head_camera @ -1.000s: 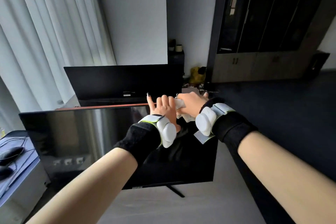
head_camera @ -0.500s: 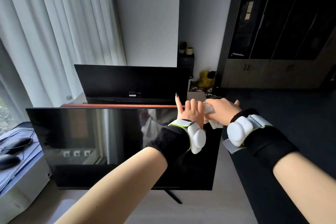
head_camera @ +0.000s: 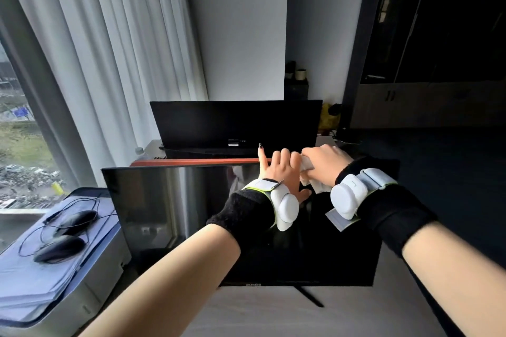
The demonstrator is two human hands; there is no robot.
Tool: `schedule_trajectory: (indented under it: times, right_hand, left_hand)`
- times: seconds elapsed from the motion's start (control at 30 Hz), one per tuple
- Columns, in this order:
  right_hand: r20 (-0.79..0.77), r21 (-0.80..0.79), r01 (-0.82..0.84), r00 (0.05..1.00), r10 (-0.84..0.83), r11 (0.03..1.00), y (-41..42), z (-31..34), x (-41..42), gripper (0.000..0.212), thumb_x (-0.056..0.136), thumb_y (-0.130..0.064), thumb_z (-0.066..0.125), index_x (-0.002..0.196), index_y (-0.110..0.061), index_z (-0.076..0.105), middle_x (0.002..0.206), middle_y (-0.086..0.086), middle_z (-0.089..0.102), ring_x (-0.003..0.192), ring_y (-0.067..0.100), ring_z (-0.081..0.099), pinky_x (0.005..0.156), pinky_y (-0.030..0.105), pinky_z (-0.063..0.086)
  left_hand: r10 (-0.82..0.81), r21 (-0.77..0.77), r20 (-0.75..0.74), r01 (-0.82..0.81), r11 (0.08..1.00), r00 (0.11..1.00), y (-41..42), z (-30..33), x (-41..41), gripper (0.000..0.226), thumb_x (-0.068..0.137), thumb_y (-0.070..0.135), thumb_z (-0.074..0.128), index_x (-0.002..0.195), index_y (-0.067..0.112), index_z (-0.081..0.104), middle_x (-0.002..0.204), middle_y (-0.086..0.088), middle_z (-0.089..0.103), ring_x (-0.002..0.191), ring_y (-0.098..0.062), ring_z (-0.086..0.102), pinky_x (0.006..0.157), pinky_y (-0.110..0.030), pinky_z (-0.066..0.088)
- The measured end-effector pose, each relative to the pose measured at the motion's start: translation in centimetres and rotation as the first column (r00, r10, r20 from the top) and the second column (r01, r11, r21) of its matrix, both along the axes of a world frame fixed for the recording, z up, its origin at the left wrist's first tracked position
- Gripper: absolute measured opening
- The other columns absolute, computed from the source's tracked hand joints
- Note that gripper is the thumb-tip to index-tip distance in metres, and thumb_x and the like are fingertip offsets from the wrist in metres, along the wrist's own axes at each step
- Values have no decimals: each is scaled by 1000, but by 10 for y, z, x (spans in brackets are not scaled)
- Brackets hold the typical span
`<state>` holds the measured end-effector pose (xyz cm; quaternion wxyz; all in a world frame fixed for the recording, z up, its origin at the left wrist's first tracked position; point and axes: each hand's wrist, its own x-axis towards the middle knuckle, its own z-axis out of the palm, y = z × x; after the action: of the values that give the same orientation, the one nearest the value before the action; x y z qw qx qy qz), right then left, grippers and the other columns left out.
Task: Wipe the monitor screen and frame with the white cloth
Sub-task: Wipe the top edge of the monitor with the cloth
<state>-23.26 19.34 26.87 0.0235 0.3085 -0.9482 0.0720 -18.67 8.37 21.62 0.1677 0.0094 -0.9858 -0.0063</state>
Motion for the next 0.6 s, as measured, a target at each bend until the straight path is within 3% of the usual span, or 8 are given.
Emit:
schedule_trajectory:
  times: [0.2,0.33,0.6]
  right_hand:
    - [-23,44,3,1000,-1,999,-69,-4,16,26,78,-25,67,97,-11,56,103,12,64,100,33,60,77,35,44]
    - [-34,54,-3,999,5,999,-117,-5,30,27,76,-24,68,99,-12,58,104,10,64,101,32,60,70,32,40]
    - [-67,97,-59,996,65,994,-213,-9,56,32,81,-33,66,105,-12,58,108,10,65,104,31,60,74,34,42]
  left_hand:
    - [-45,30,-5,45,999,999,-72,-2,24,68,77,54,62,123,12,35,115,-2,40,112,-22,39,114,-58,-2]
    - [-37,33,-13,37,999,999,-121,-5,38,67,77,54,62,121,12,35,114,-2,40,112,-22,40,114,-59,0]
    - [63,53,-20,-62,997,998,-215,-13,66,62,76,55,59,118,15,36,111,0,41,111,-21,42,114,-58,3]
